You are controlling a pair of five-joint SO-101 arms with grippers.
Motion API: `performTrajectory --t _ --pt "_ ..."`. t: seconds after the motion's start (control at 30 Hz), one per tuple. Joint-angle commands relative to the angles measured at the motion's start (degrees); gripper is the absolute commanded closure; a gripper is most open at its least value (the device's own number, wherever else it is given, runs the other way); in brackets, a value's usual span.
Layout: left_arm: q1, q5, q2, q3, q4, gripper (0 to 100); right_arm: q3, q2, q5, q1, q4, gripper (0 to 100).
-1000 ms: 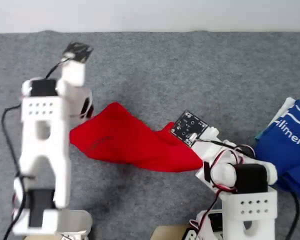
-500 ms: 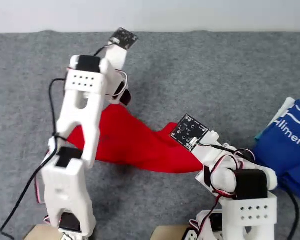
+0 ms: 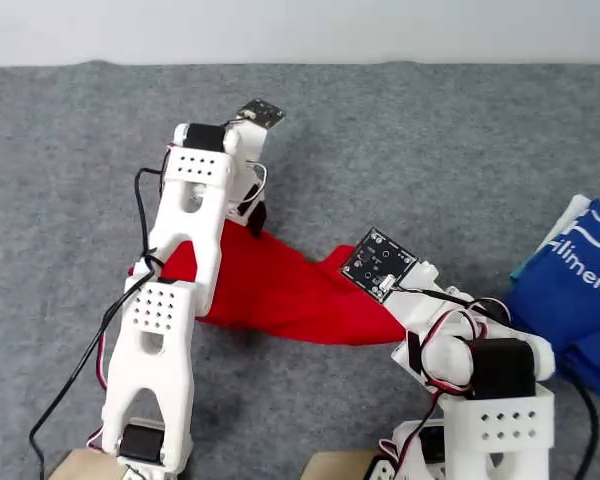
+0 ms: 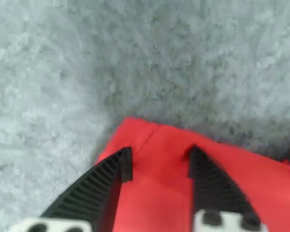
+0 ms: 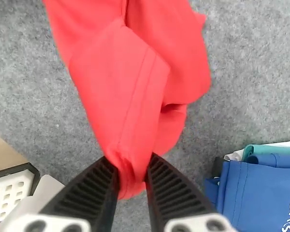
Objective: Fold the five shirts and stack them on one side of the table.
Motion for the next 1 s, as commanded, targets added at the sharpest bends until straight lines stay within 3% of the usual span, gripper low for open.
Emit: performTrajectory --t 0.0,0.1,0.47,0.7,0.97 --pt "-0.44 -1.41 -1.23 -4.97 1.67 93 -0.18 -0.66 0.35 0.57 -0.13 98.9" --pt "-0.79 -3.43 -2.37 -5.23 1.67 100 -0.18 -0.66 0.35 0.57 -0.13 98.9" --pt "-3.08 -3.52 -8.0 -4.44 1.76 99 -0.18 -0.66 0.44 0.48 -1.71 98.9" --pt "-0.44 -3.43 -8.35 2.07 1.67 79 -0.18 -0.66 0.44 0.48 -1.54 98.9" --pt "0.35 -6.51 -2.81 2.86 0.79 79 -0.18 -0.66 0.44 0.57 -1.45 98.9"
